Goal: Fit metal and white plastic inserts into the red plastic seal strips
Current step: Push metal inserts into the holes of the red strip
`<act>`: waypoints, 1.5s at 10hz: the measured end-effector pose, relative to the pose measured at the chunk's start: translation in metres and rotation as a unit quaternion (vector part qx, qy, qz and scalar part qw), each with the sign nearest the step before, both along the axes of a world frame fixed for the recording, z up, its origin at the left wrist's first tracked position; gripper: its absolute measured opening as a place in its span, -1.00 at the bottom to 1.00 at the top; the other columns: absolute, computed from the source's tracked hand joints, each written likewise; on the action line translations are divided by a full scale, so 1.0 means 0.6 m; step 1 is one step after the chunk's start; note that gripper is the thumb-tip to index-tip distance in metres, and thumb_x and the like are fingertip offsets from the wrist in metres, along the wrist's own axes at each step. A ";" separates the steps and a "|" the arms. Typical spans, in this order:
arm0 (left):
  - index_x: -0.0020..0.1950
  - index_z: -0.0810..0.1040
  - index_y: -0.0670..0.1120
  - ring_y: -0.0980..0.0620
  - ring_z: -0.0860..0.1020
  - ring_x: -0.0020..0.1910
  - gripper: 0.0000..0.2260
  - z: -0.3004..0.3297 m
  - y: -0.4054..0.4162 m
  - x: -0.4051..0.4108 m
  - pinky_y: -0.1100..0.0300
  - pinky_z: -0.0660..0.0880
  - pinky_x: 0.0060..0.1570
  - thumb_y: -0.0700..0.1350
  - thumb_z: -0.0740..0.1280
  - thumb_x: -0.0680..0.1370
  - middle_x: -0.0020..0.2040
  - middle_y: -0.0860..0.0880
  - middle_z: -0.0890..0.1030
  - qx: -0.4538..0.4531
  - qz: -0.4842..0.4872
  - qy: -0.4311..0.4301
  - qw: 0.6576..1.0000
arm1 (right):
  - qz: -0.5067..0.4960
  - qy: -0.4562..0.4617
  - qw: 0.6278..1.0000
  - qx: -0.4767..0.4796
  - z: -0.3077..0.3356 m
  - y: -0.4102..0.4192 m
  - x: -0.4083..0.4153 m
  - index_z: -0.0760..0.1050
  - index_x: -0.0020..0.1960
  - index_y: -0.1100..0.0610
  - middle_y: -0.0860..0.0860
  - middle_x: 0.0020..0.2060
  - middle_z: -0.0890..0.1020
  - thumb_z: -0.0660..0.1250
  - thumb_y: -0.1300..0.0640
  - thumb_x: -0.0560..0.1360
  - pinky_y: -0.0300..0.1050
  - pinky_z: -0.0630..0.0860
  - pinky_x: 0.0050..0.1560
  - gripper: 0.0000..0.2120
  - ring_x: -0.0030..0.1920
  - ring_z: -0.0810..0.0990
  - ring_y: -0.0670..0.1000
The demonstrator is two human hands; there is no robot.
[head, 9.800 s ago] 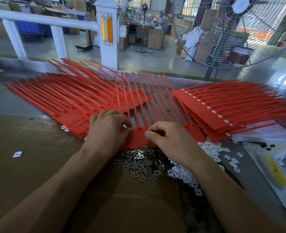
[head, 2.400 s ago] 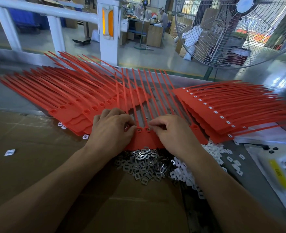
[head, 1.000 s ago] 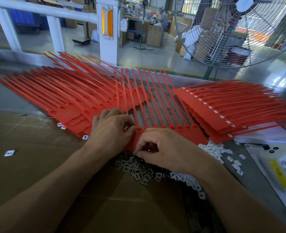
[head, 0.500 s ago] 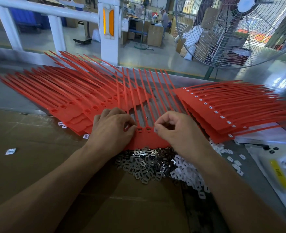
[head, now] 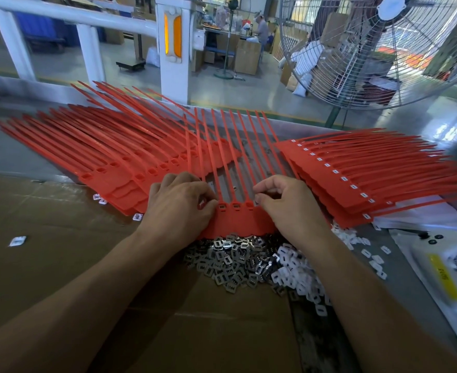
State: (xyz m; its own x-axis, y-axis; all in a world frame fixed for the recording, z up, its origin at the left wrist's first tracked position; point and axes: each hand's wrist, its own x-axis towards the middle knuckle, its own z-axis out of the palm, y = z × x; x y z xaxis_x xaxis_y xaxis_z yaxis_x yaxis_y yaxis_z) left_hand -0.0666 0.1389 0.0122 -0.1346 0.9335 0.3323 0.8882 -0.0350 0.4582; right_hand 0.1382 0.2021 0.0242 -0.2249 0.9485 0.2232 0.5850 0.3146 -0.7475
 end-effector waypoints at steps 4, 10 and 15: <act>0.08 0.65 0.19 0.04 0.34 0.29 -0.85 0.000 -0.001 0.002 0.13 0.11 0.17 0.14 0.33 0.59 0.21 0.16 0.51 0.008 0.003 0.002 1.000 | 0.095 -0.187 0.969 0.133 0.008 0.003 -0.018 0.66 0.14 0.01 -0.08 0.04 0.70 0.39 0.23 0.59 -0.04 0.58 0.15 -0.81 0.08 0.63 -0.07; 0.07 0.65 0.19 0.04 0.34 0.29 -0.84 -0.002 0.001 -0.001 0.08 0.15 0.21 0.15 0.32 0.59 0.21 0.15 0.51 0.004 0.000 -0.003 1.000 | 0.087 -0.166 0.980 0.074 0.009 0.001 0.007 0.70 0.01 -0.05 -0.20 -0.07 0.57 0.48 0.08 0.55 -0.05 0.52 0.19 -0.94 0.02 0.56 -0.16; 0.08 0.65 0.18 0.04 0.34 0.29 -0.86 0.002 -0.002 0.001 0.06 0.18 0.25 0.14 0.33 0.59 0.21 0.15 0.51 0.004 0.003 -0.005 1.000 | 0.087 -0.299 0.937 0.159 0.019 -0.004 -0.015 0.61 -0.01 -0.02 -0.09 -0.10 0.53 0.33 0.08 0.63 0.03 0.52 0.00 -0.90 0.02 0.52 -0.01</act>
State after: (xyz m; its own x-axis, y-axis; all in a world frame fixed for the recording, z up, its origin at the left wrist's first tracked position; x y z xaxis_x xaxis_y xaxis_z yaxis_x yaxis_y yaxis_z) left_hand -0.0661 0.1377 0.0134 -0.1442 0.9302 0.3374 0.8834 -0.0327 0.4675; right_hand 0.1295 0.1995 0.0358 -0.5446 0.7931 0.2728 0.7888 0.5949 -0.1548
